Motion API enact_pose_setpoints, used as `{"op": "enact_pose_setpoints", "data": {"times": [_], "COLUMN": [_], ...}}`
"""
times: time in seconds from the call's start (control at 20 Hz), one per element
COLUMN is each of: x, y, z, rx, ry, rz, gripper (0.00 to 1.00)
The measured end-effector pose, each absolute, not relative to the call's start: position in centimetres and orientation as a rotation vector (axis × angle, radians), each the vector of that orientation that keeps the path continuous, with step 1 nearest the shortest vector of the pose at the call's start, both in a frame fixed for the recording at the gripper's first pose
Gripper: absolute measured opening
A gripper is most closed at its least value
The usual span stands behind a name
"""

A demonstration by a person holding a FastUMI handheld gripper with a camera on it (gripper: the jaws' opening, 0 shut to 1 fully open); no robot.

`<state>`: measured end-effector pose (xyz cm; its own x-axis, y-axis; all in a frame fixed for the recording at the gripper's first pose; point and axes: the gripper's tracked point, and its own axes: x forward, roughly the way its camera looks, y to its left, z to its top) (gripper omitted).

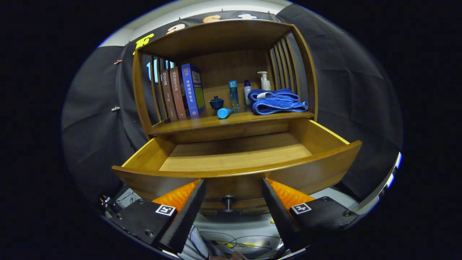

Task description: Pull open the drawer, take out the items inside it, and place them on the countertop above the cabinet.

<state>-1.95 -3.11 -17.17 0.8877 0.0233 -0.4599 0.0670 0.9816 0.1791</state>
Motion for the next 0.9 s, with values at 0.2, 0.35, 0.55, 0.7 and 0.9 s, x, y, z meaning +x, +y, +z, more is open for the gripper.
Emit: {"op": "enact_pose_setpoints", "data": {"times": [0.2,0.35,0.55,0.7,0.9], "x": [-0.9,0.7,3.0,5.7,8.5], "y": [-3.1,-3.0,-3.0,-3.1,-3.1], "z": [-17.4,-17.5,-17.4,-17.9,-18.3], "rx": [0.191,0.219,0.224,0.216,0.207], "ry": [0.489,0.500,0.508,0.507,0.524], "rz": [-0.022,-0.021,-0.021,-0.021,-0.021], "gripper": [1.00,1.00,1.00,1.00,1.00]}}
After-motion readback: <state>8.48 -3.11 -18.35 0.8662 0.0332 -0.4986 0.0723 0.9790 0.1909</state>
